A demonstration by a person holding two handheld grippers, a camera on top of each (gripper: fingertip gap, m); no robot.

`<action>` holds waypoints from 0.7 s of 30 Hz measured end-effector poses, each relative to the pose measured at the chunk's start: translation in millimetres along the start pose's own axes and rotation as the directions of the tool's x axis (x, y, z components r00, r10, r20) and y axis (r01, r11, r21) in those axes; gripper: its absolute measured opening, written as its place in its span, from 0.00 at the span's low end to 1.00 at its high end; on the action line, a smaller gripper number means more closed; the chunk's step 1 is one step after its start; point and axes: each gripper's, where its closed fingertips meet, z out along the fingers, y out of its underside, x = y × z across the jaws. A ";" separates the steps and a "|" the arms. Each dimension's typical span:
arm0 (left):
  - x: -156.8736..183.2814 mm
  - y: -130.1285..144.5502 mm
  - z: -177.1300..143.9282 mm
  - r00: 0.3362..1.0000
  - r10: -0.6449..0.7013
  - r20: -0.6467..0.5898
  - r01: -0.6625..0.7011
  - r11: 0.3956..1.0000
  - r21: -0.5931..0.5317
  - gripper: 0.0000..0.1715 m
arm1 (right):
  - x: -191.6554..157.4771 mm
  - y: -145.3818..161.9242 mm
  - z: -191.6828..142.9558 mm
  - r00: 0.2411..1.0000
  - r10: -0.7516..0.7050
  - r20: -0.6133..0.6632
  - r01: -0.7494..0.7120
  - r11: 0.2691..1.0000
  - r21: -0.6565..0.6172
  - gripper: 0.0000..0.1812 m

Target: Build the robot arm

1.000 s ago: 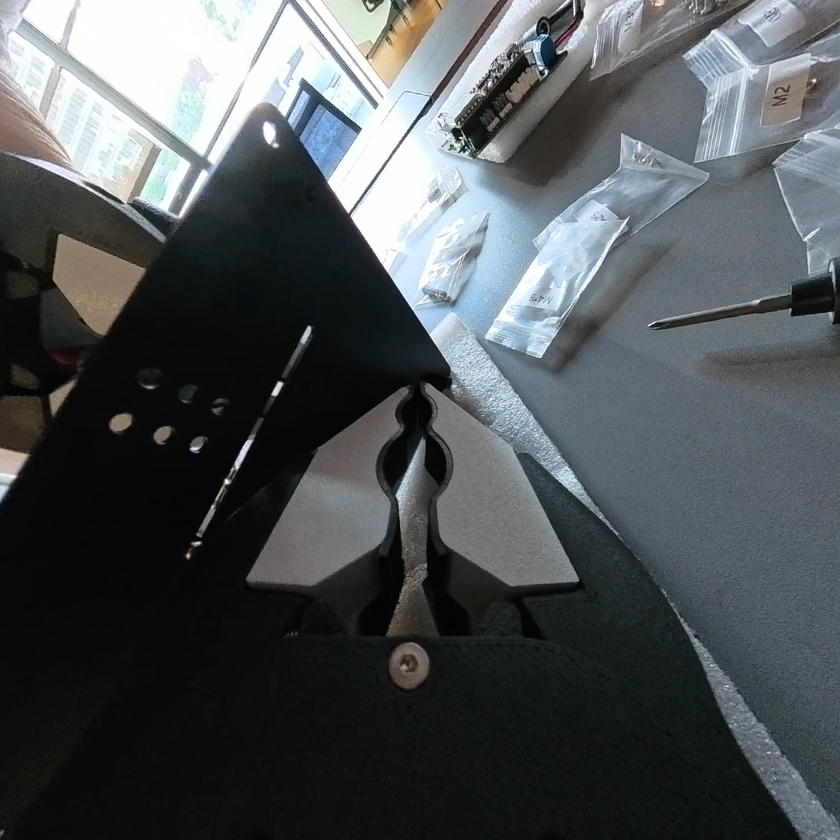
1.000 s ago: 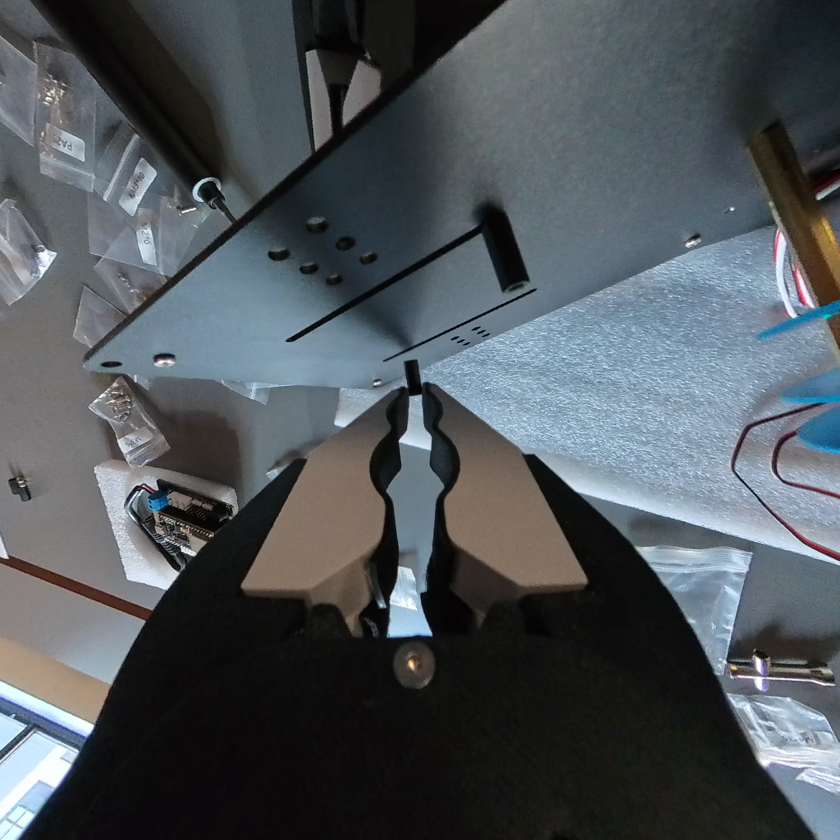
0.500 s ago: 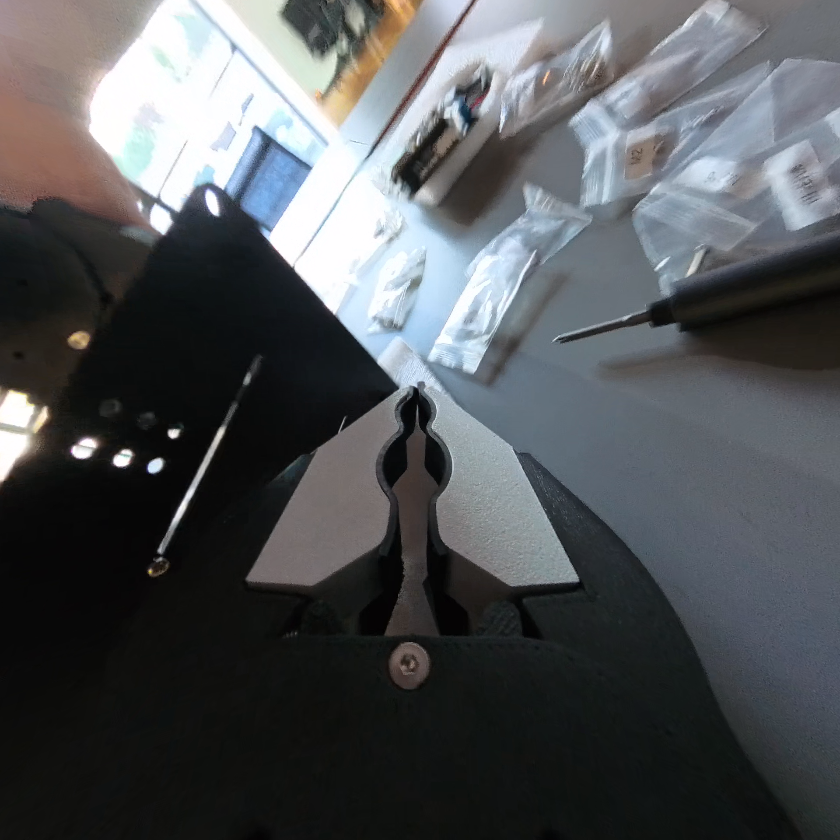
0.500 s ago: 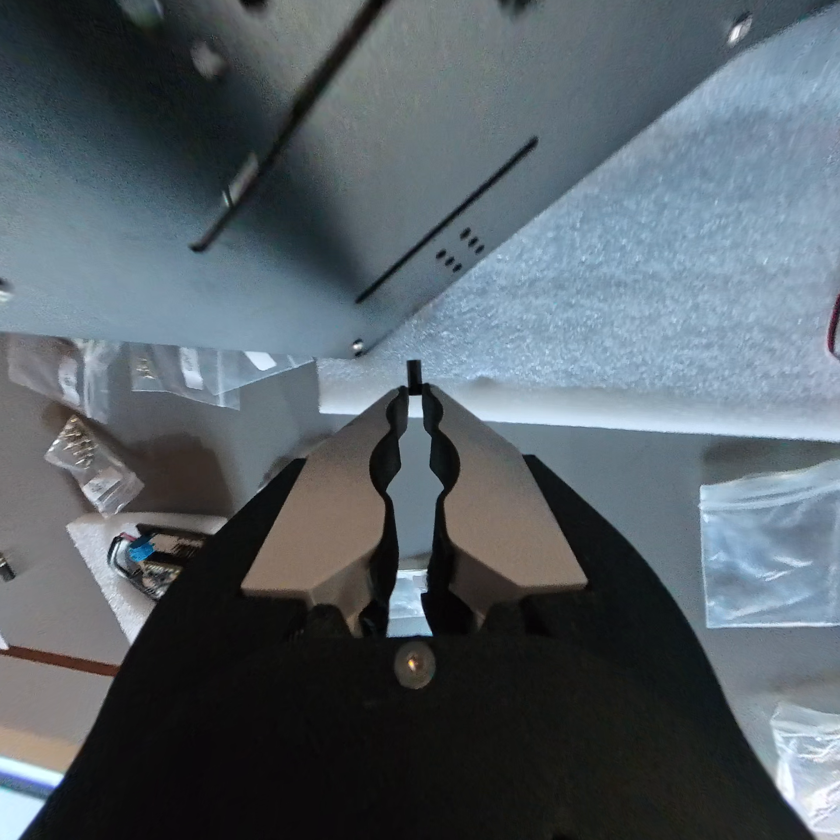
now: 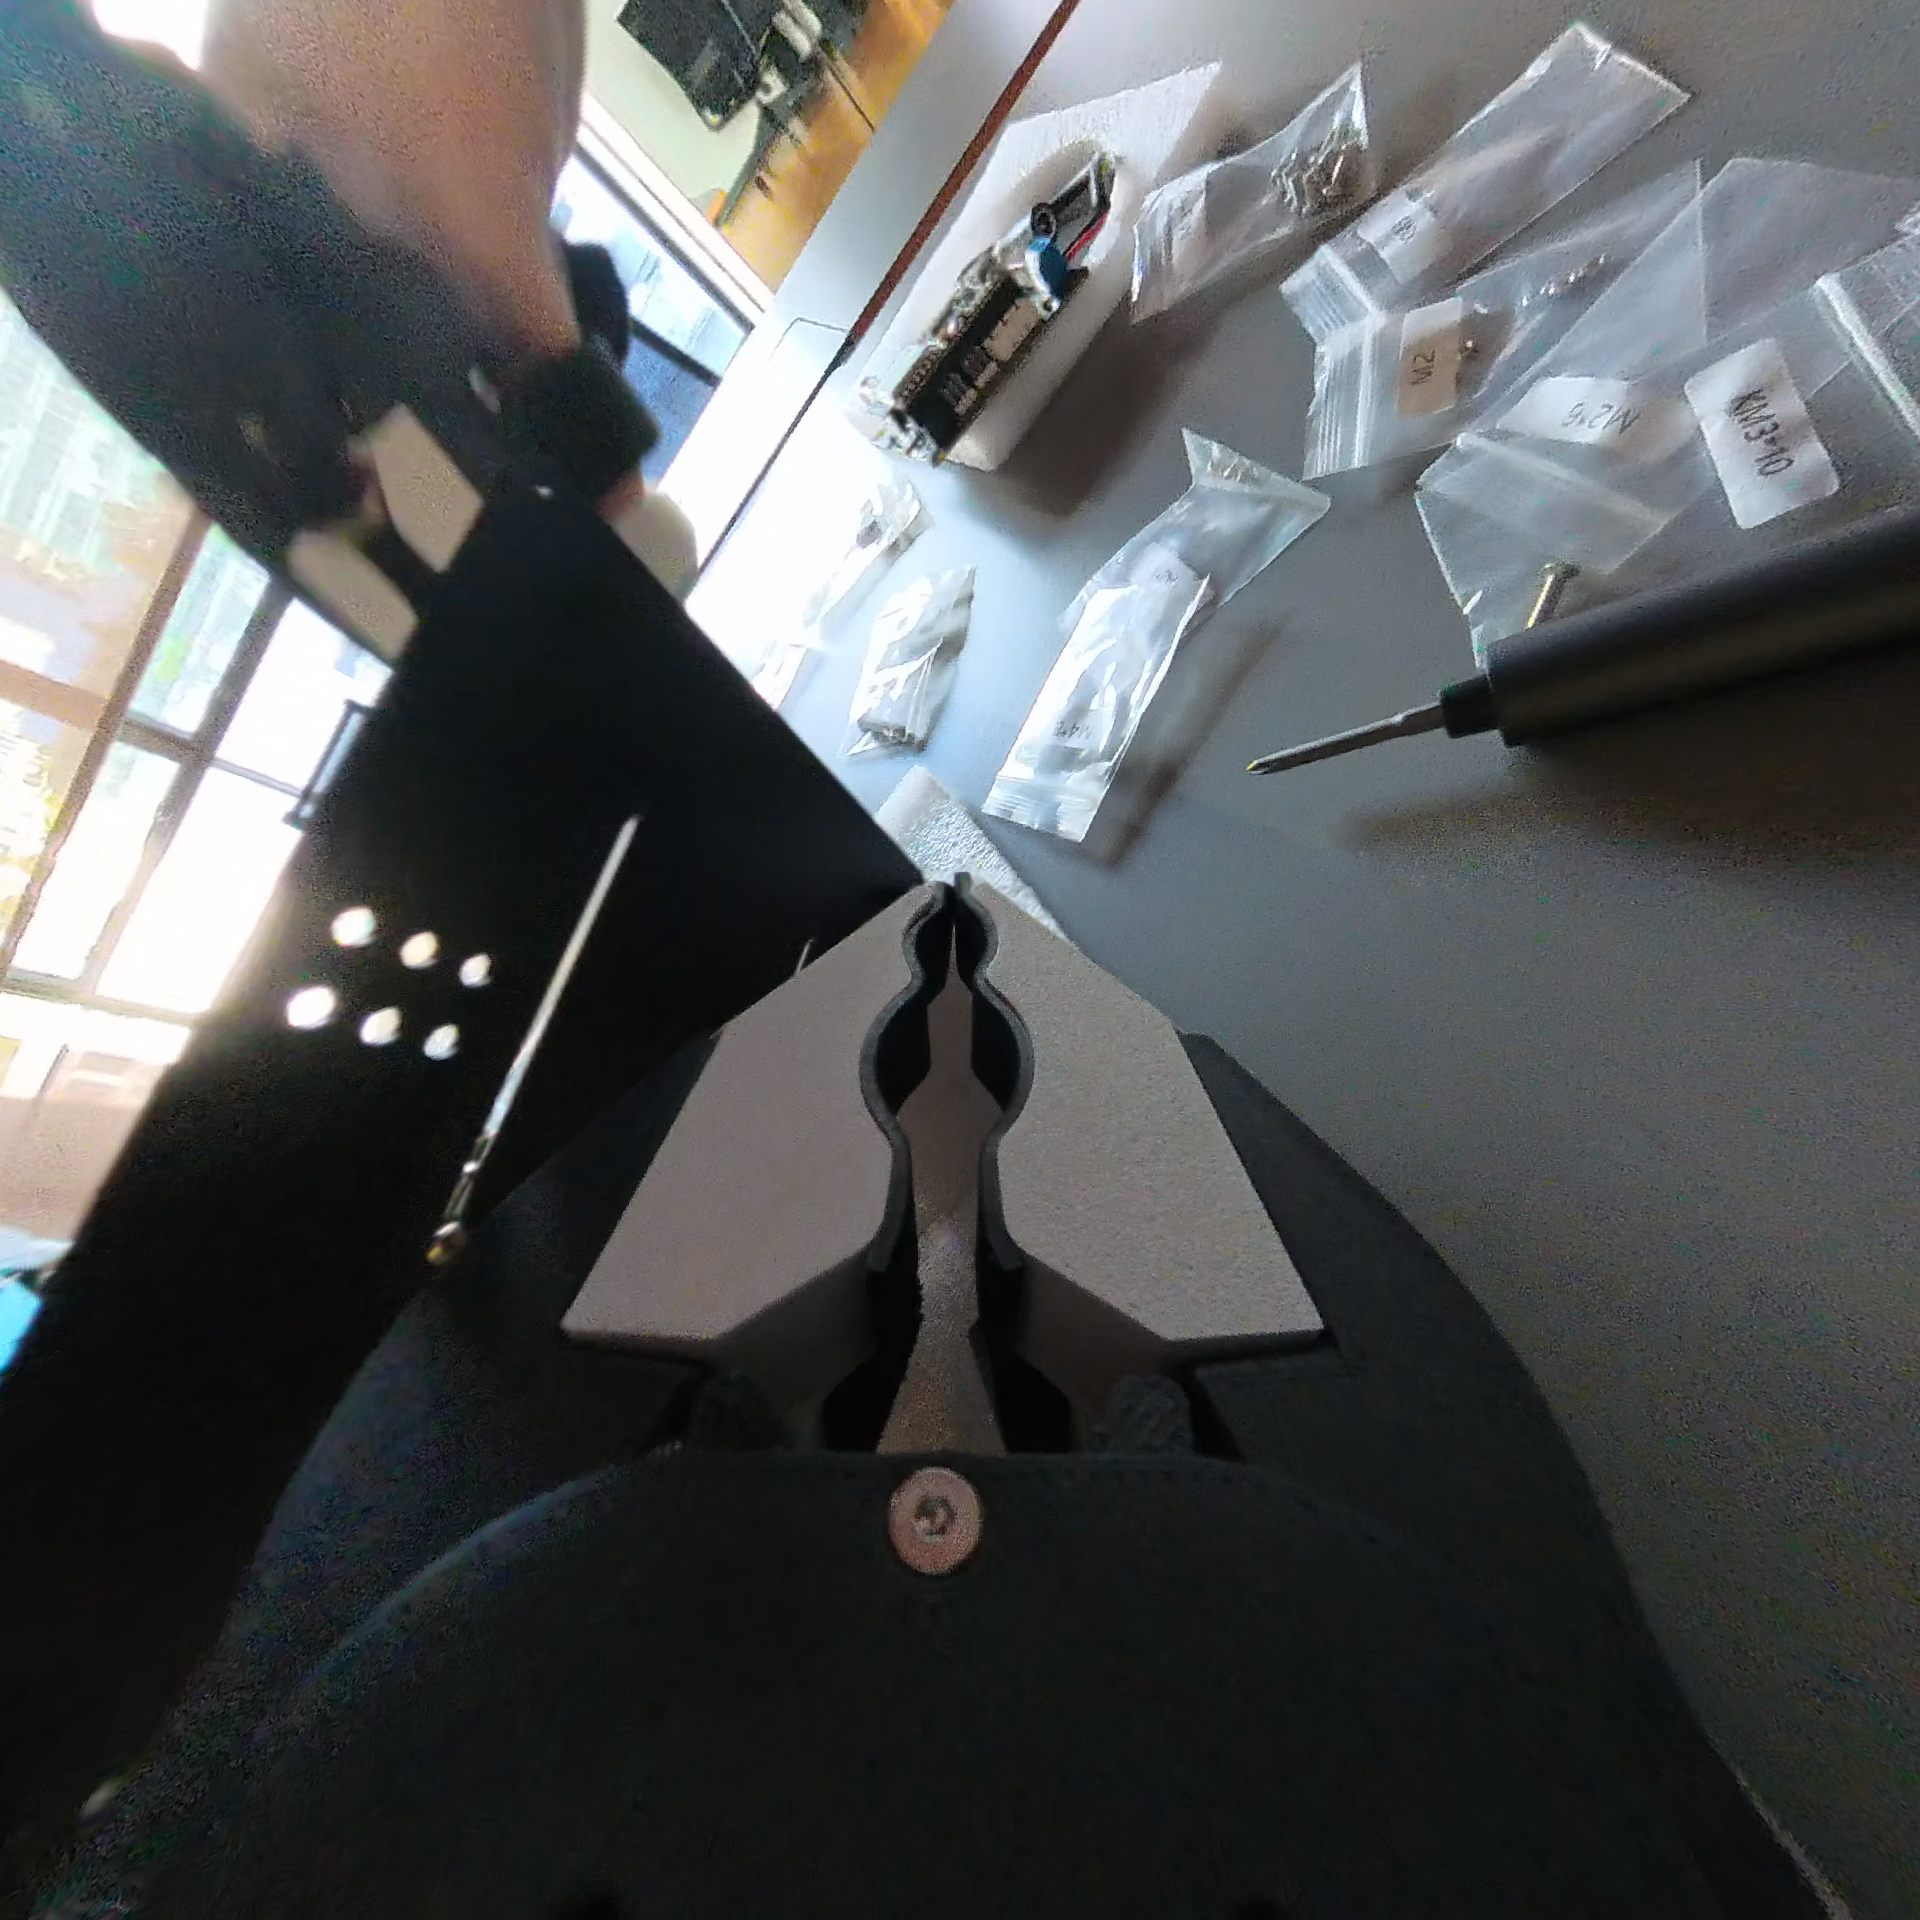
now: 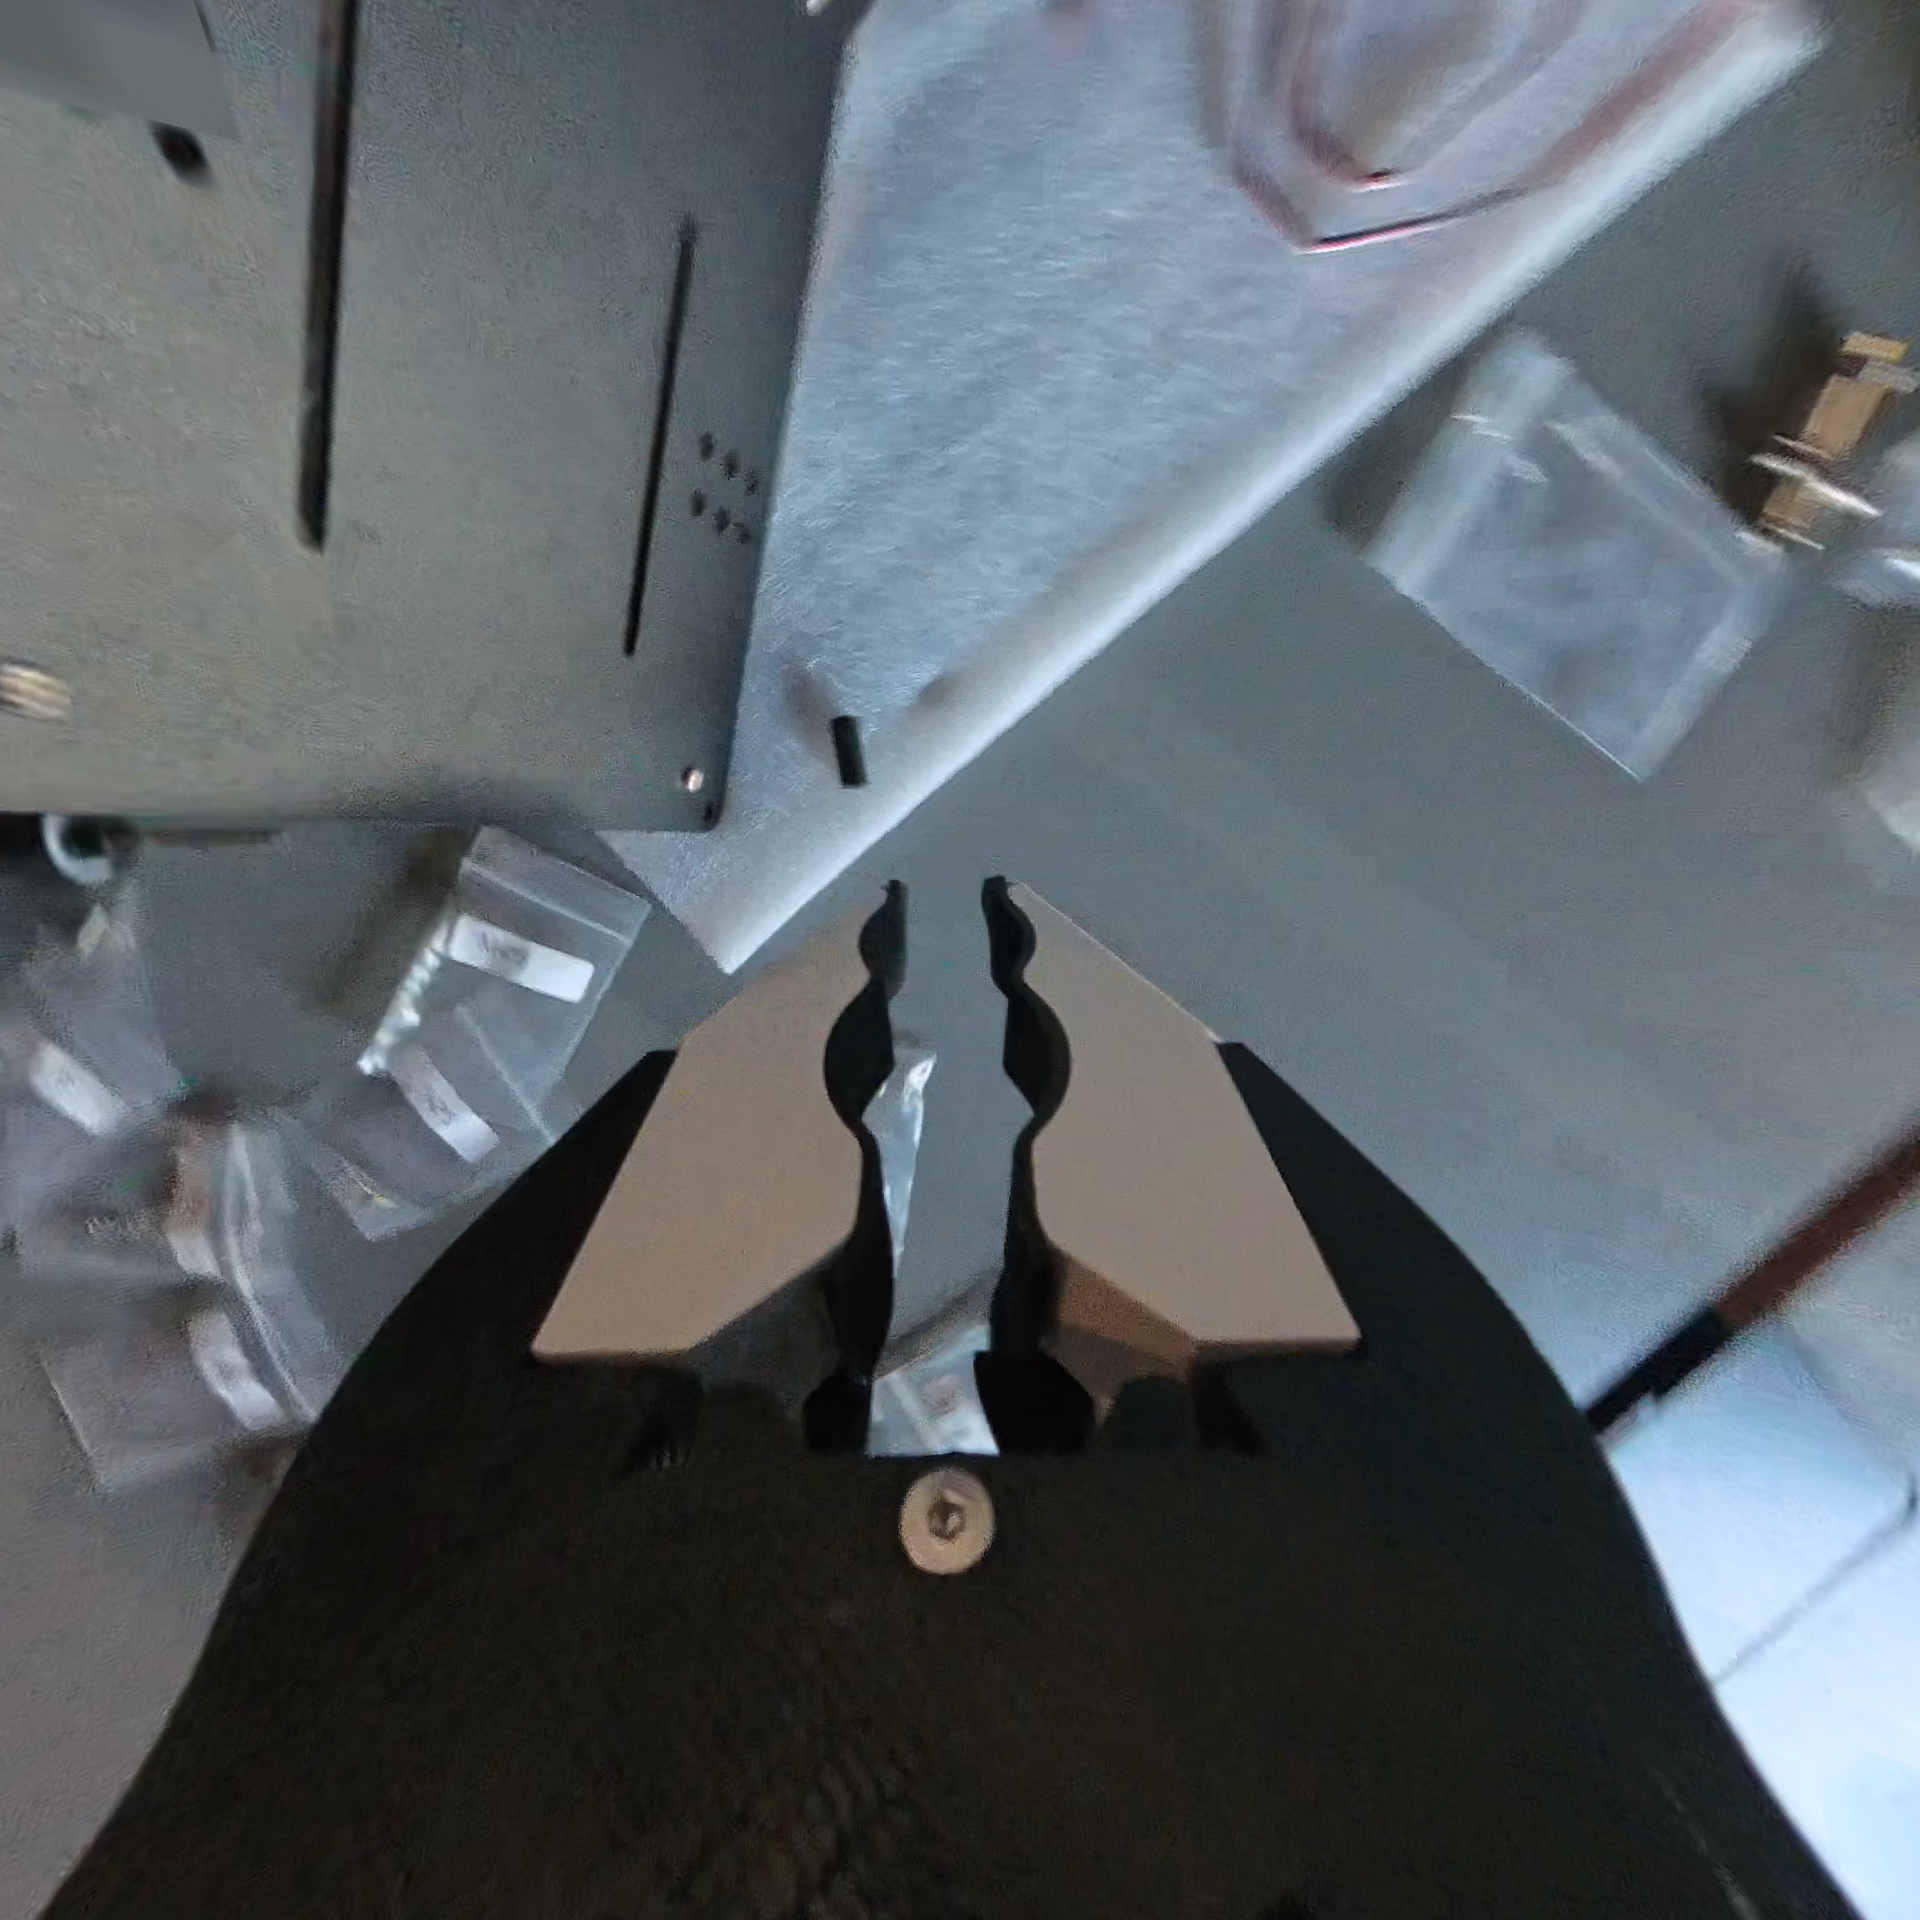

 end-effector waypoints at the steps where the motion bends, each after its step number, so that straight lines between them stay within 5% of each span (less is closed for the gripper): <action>1: -2.0 0.7 -5.4 1.000 0.009 0.014 -0.009 1.000 -0.018 0.00 | 2.0 -3.9 -16.7 0.993 0.089 -0.075 -0.085 0.994 0.063 0.06; 4: -7.1 0.2 -28.7 0.997 -0.017 0.076 0.021 0.999 -0.047 0.00 | -18.5 -28.0 -76.4 0.911 0.349 -0.218 -0.251 0.892 0.376 0.05; 8: -15.7 5.2 -67.7 0.975 -0.117 0.186 0.127 0.991 -0.043 0.00 | -90.1 -47.2 -130.6 0.759 0.553 -0.343 -0.246 0.732 0.636 0.08; 10: -21.2 15.9 -82.7 0.964 -0.147 0.222 0.164 0.984 -0.063 0.00 | -123.6 -53.9 -127.8 0.703 0.620 -0.349 -0.265 0.684 0.680 0.11; 16: -45.0 42.7 -111.5 0.966 -0.165 0.198 0.184 0.980 -0.080 0.00 | -143.0 -36.3 -77.2 0.431 0.742 -0.514 -0.381 0.665 0.642 0.12; 21: -81.4 68.5 -135.3 0.984 -0.107 0.140 0.117 0.991 -0.061 0.00 | -122.2 -58.3 -25.8 0.241 0.882 -0.404 -0.482 0.470 0.739 0.12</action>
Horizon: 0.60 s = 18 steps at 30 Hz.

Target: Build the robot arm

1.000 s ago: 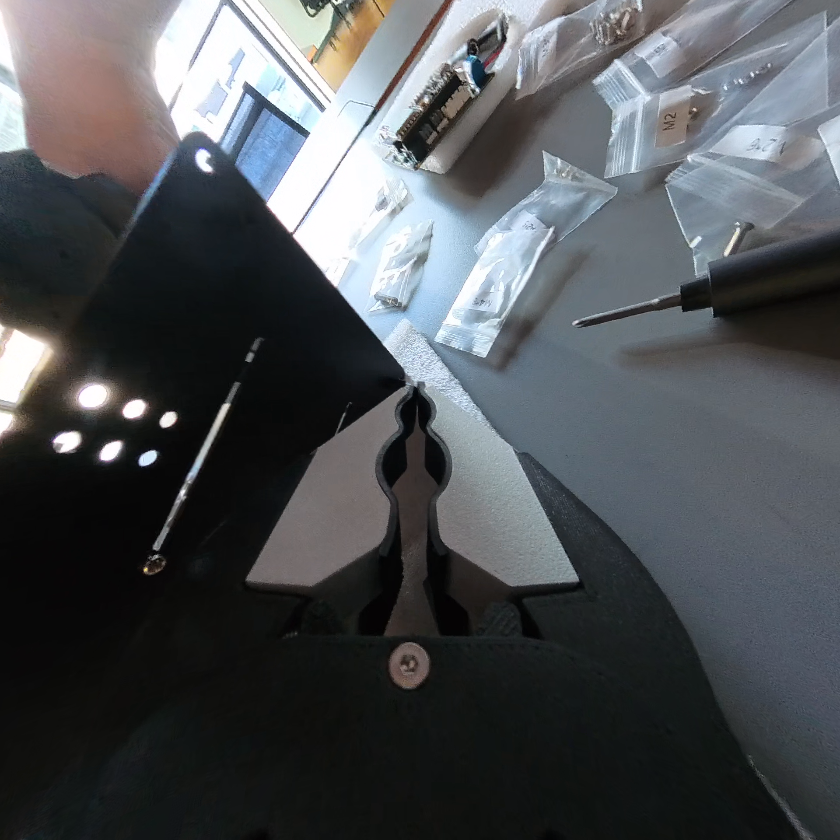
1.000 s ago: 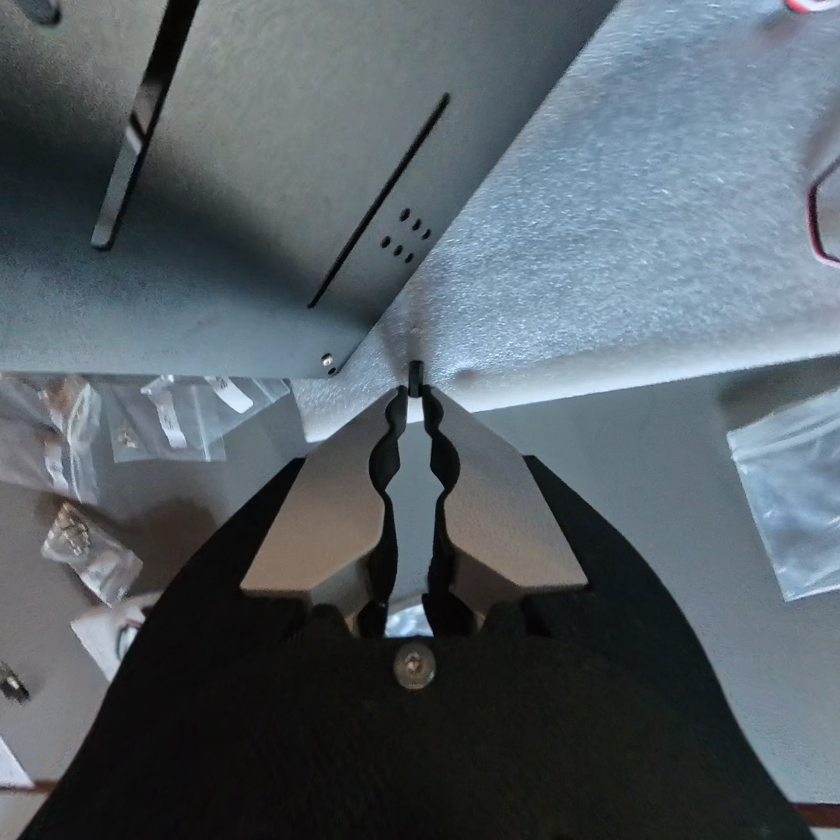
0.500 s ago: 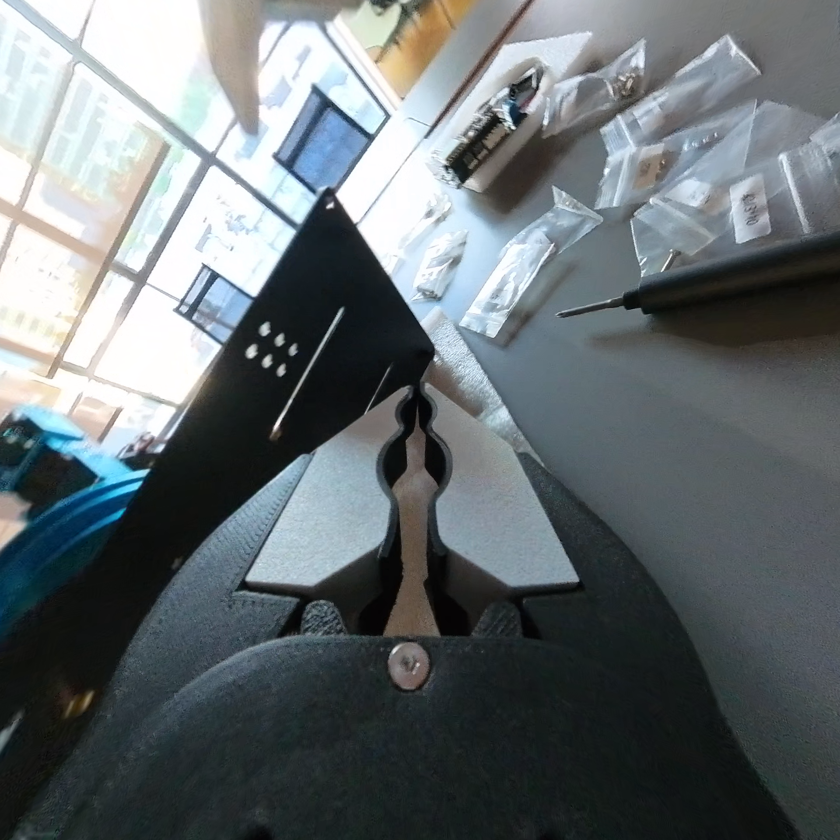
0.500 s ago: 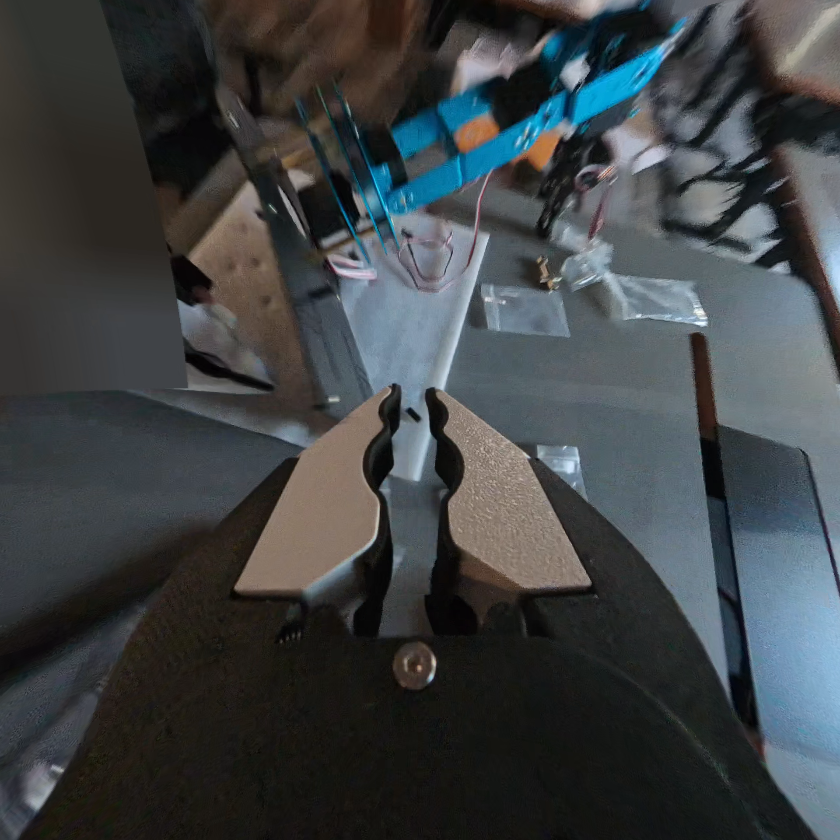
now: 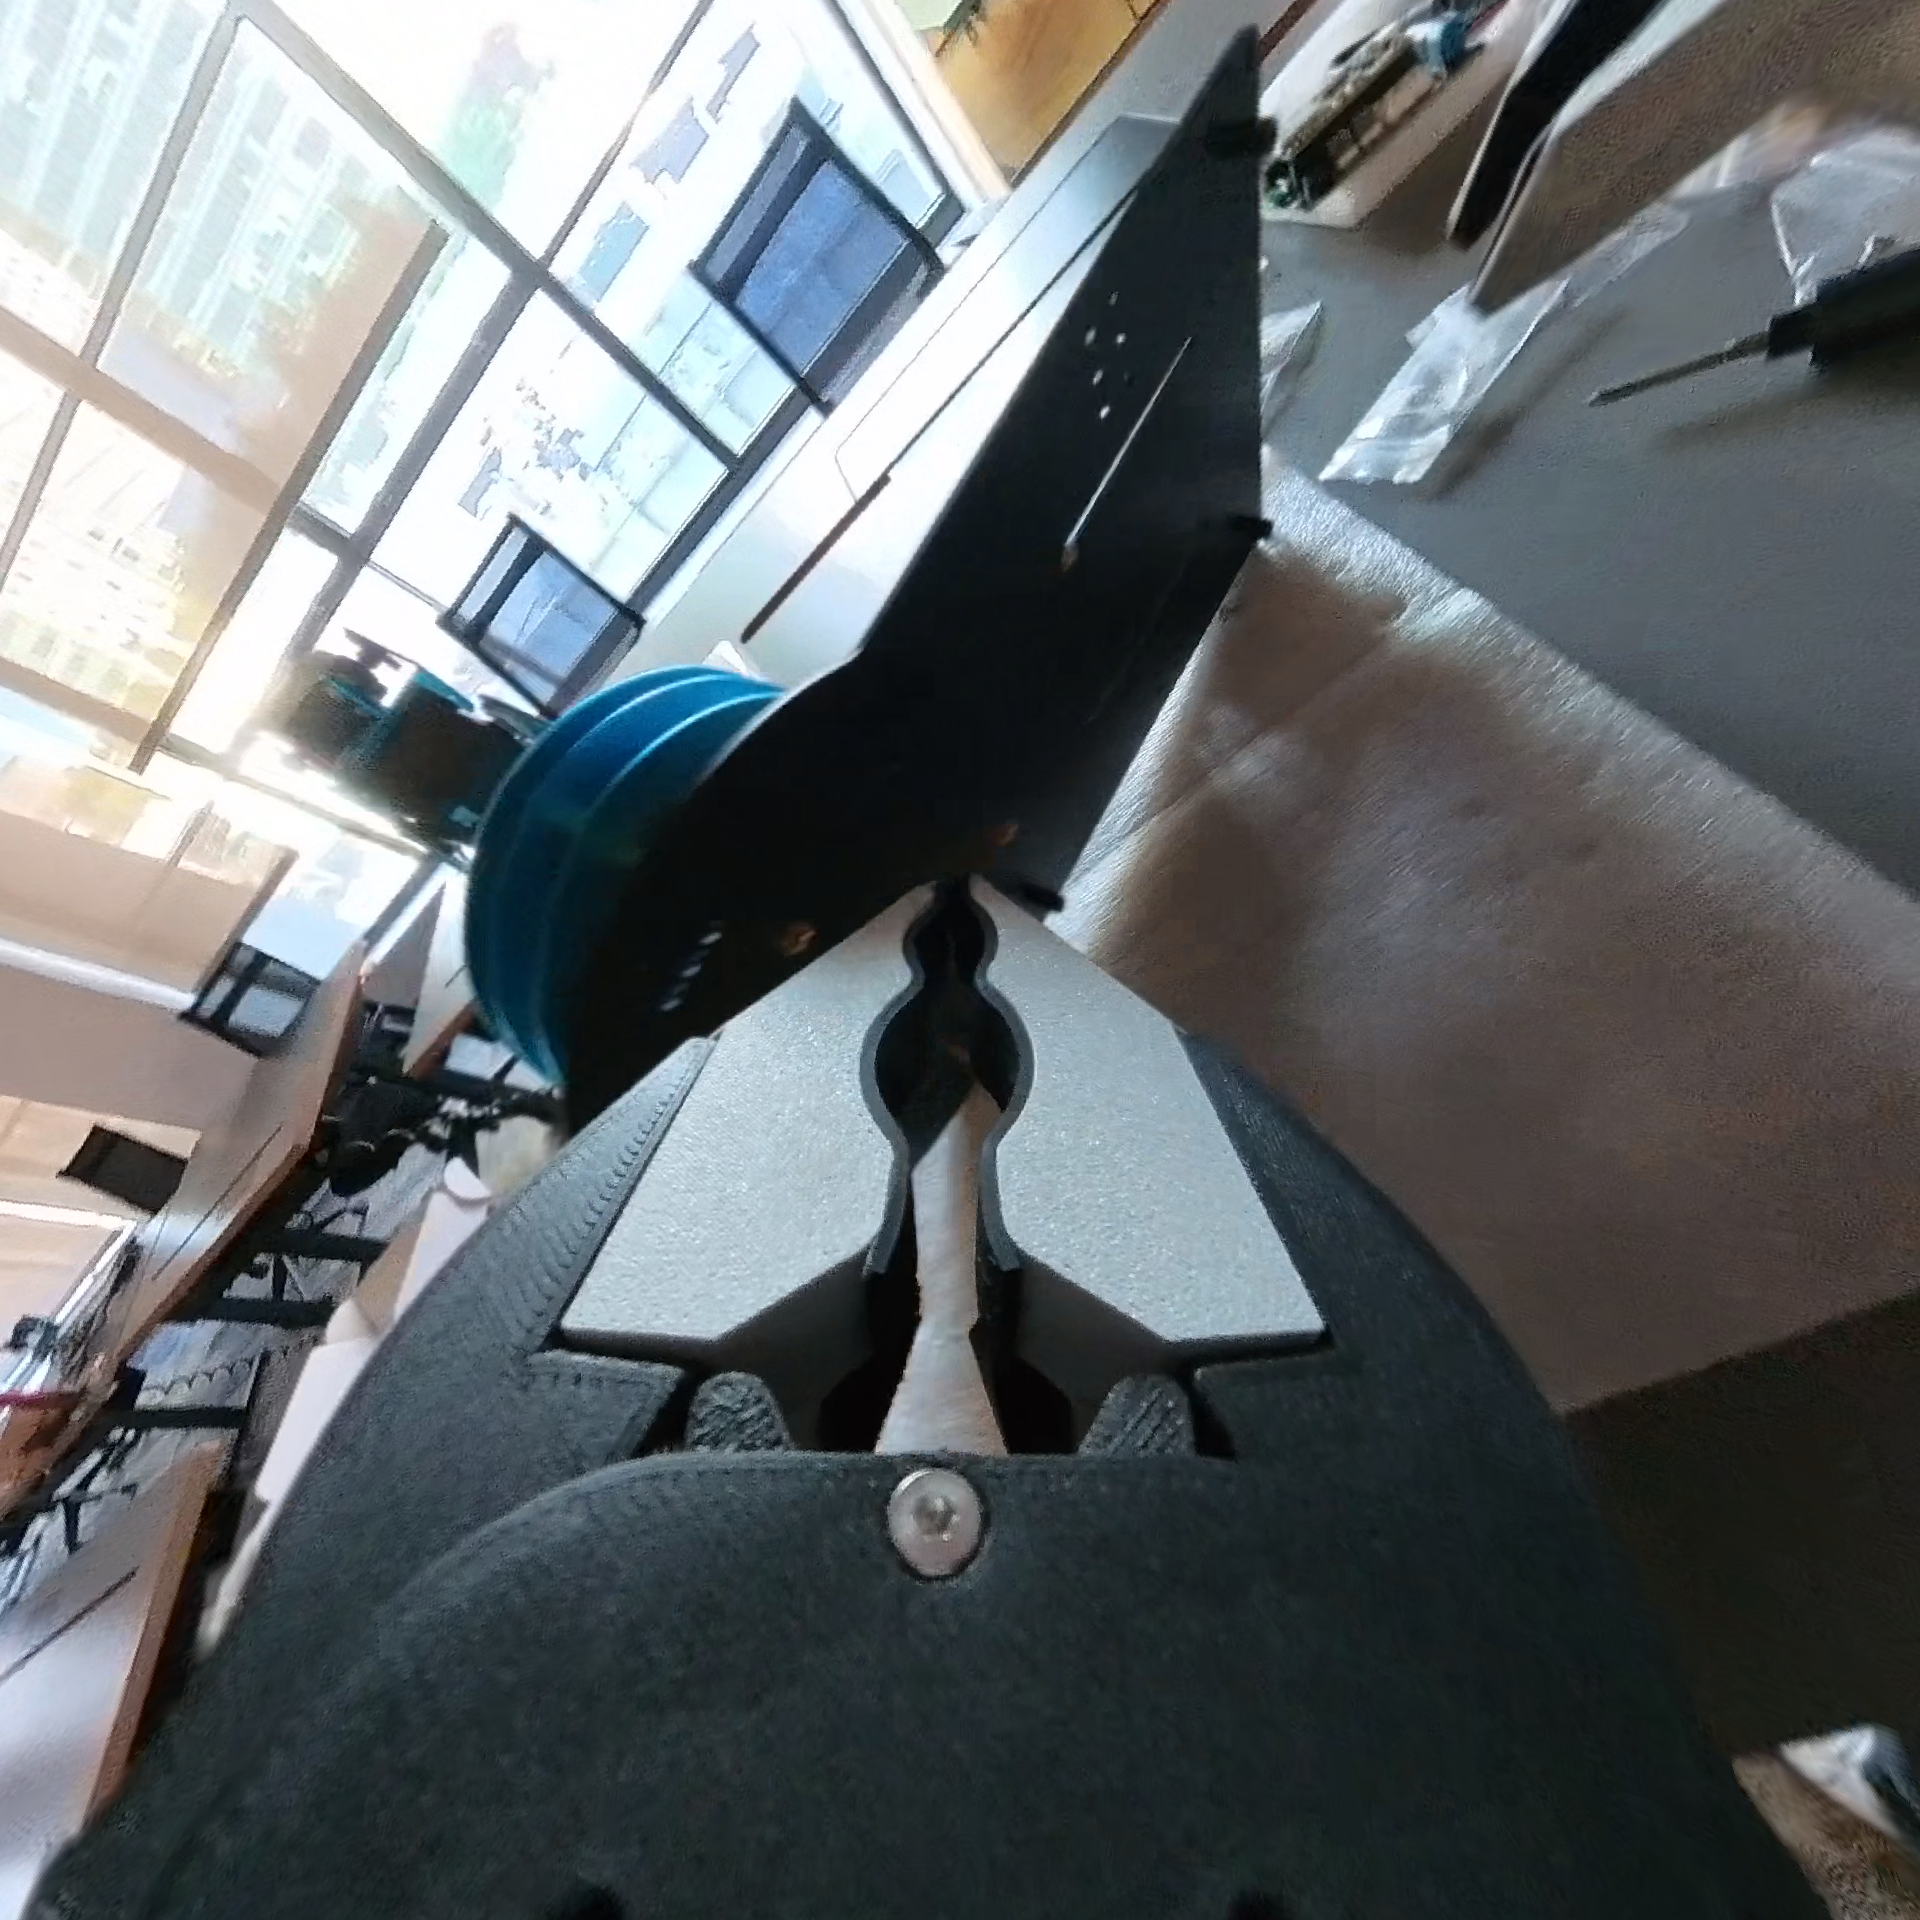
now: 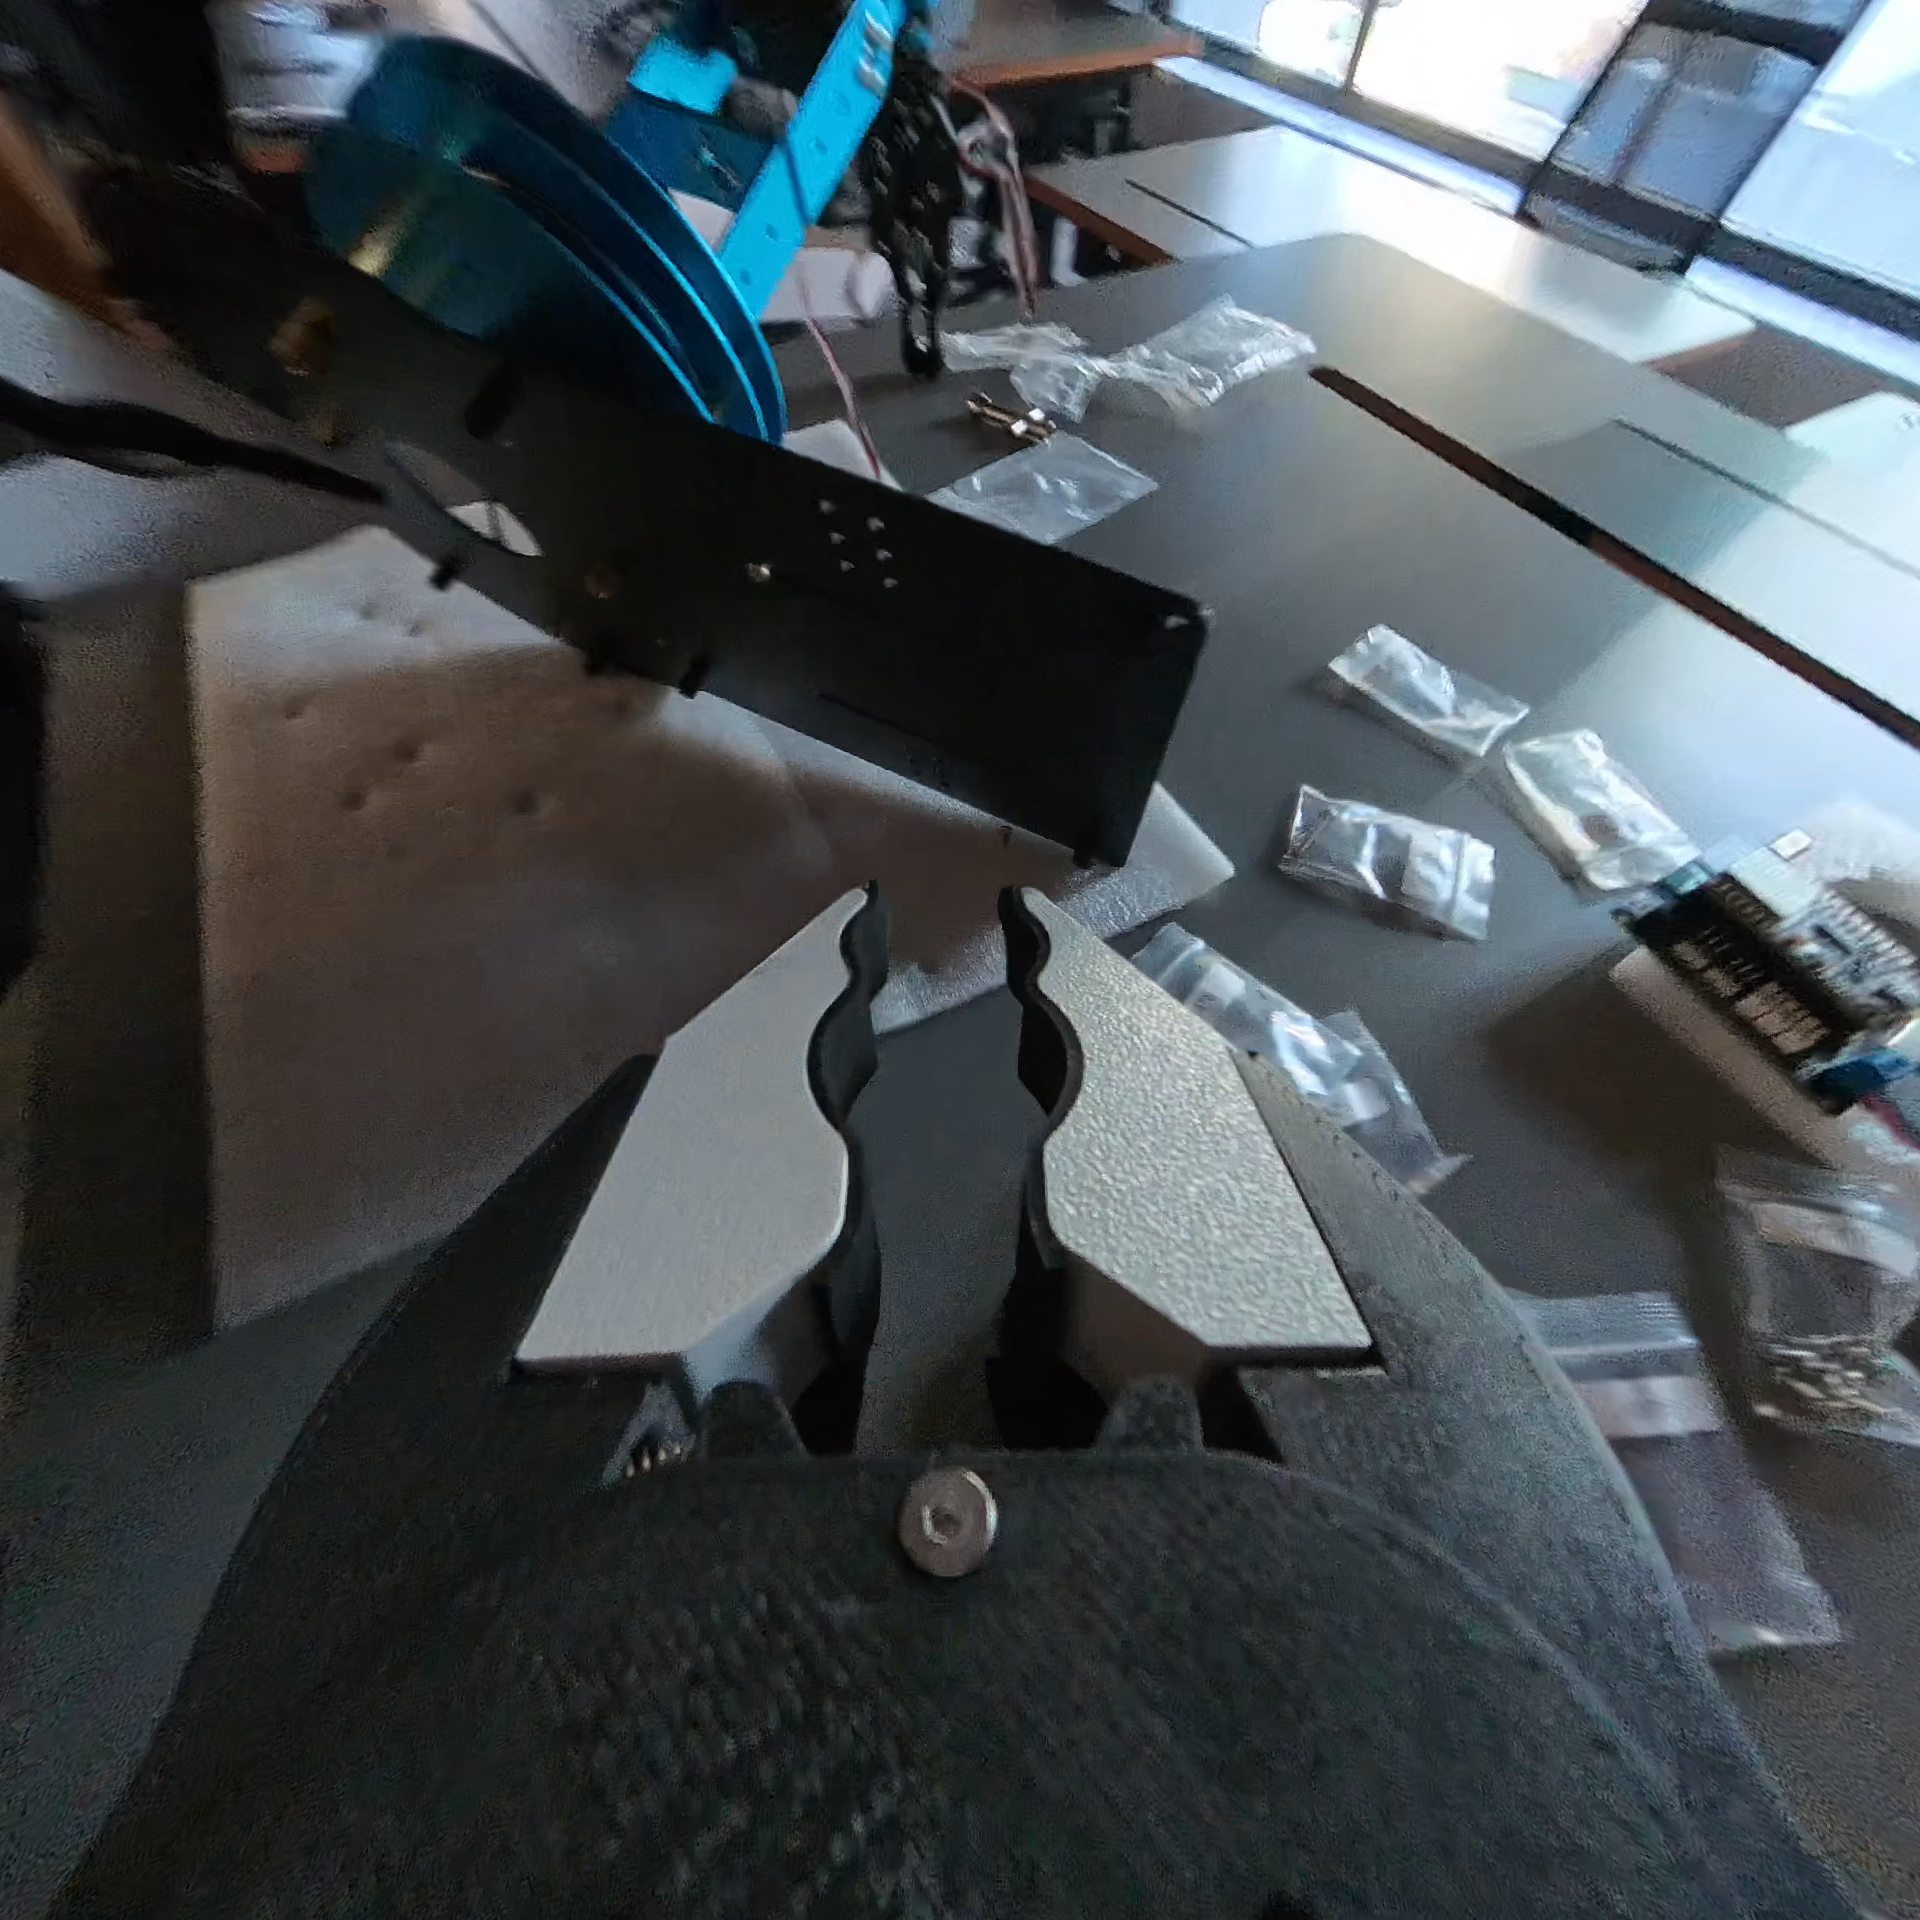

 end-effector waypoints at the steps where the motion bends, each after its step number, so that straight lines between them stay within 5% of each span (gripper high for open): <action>1: -7.6 5.4 -3.4 0.999 0.020 -0.027 -0.019 1.000 0.011 0.00 | -2.5 4.2 11.4 0.999 0.012 -0.032 -0.013 1.000 -0.029 0.12; 5: -37.8 26.8 -20.9 0.987 0.101 -0.126 -0.093 0.993 0.066 0.00 | -0.8 18.9 20.3 0.984 0.029 -0.176 -0.048 0.994 -0.102 0.12; 11: -55.1 20.5 -50.7 0.962 0.064 -0.267 -0.003 0.975 0.223 0.00 | 9.8 15.9 63.0 0.958 -0.012 -0.287 -0.021 0.994 -0.111 0.09; 18: -78.6 30.0 -74.9 0.950 0.037 -0.310 0.050 0.962 0.268 0.00 | 17.2 26.2 89.7 0.952 -0.070 -0.297 0.009 0.979 -0.204 0.09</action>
